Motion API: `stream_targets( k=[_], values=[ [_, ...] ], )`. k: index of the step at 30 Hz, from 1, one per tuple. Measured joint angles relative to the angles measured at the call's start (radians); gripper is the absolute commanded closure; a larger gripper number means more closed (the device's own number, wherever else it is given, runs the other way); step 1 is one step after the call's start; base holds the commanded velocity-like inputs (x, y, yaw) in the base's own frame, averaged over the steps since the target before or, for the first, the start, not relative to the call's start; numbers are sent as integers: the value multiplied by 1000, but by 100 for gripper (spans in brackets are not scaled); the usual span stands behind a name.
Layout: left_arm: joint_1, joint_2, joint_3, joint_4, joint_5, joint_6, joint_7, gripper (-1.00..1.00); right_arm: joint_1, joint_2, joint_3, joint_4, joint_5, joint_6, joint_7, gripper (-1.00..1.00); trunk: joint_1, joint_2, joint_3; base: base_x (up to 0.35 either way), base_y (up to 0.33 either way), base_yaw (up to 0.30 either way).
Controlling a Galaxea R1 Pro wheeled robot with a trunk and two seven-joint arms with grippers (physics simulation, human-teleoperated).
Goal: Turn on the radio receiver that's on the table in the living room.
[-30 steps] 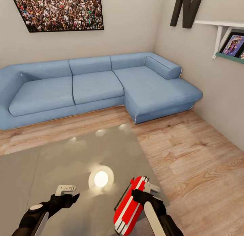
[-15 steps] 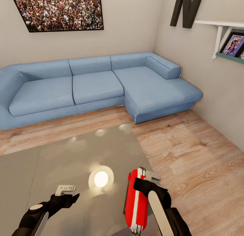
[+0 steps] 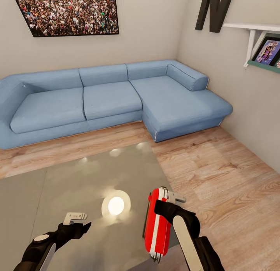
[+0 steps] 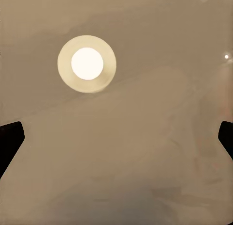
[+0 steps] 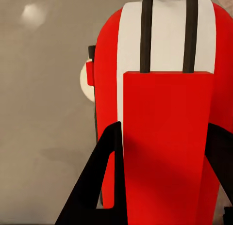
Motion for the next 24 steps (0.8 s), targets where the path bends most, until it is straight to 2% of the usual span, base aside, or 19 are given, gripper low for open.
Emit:
stream_targets(
  k=[9, 18, 22, 24],
  values=[
    [0, 1, 0, 0, 0, 0, 0, -100, -2, 0, -2, -30, -1, 93, -24, 100, 0, 0, 0, 0, 0, 0],
    [0, 1, 0, 0, 1, 0, 0, -100, -6, 0, -2, -31, -2, 131, -23, 100, 0, 0, 0, 0, 0, 0],
    [0, 1, 0, 0, 1, 0, 0, -100, -31, 0, -2, -31, -3, 174, -17, 100, 0, 0, 0, 0, 0, 0],
    [0, 0, 0, 0, 2, 1, -1, -100, -81, 0, -6, -30, 0, 228, -1, 100, 0, 0, 0, 0, 0, 0]
  ],
)
